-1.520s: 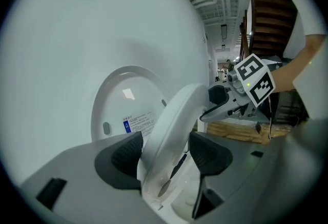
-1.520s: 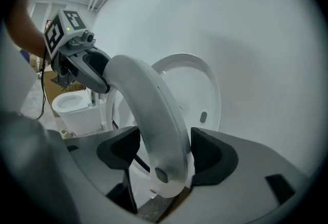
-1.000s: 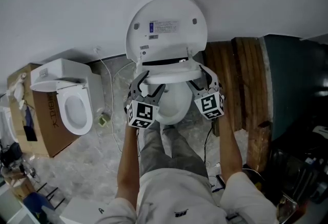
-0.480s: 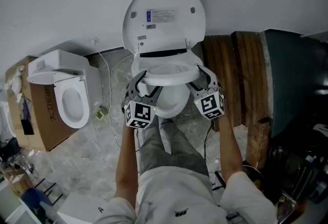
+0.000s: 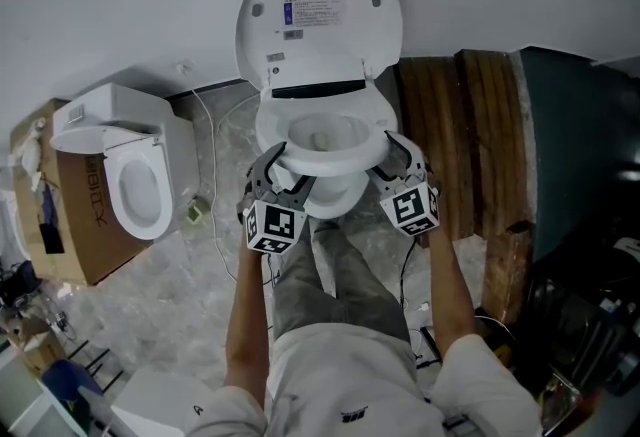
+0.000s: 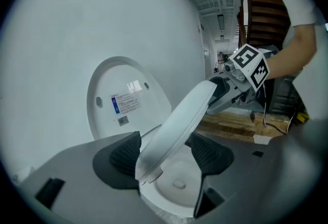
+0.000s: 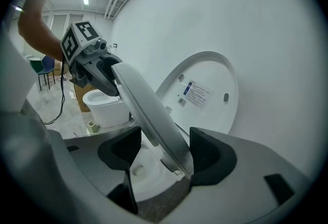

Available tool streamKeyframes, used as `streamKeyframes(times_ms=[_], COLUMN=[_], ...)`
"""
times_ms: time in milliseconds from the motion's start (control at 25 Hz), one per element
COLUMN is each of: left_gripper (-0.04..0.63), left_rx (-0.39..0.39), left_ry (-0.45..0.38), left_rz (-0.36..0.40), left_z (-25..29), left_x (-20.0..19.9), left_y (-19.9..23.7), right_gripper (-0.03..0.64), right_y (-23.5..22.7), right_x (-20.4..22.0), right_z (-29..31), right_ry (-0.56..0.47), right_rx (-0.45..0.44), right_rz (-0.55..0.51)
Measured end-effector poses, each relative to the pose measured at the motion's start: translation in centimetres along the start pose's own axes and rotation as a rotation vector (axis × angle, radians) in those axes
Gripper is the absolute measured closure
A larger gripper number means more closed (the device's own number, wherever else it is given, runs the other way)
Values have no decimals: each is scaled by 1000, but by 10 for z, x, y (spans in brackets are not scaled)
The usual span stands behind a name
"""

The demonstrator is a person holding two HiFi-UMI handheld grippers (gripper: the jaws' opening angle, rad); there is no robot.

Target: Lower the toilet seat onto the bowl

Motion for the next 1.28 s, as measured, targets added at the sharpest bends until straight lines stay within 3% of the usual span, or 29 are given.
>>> streamKeyframes(times_ms=[1000, 1280], left_gripper=[255, 252], left_rx=[69, 66], left_ry=[78, 121], left_rz=[-18, 24], left_z=[-13, -11], left_x=[81, 106], left_y=[-75, -94], right_gripper=[316, 314], right_y=[70, 86], right_x=[81, 105], right_z=[-15, -14], right_ry=[60, 58], right_rx=[-40, -49], right_rz=[-38, -52])
Point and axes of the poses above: the fingertips, and each gripper's own axes: z forward along the fingers, y to its left, x out of its underside, the point moved 1 cm from there along -z, backward along the fingers, and after that the axes turned 2 degrees about -y, right-handed, at the moved point
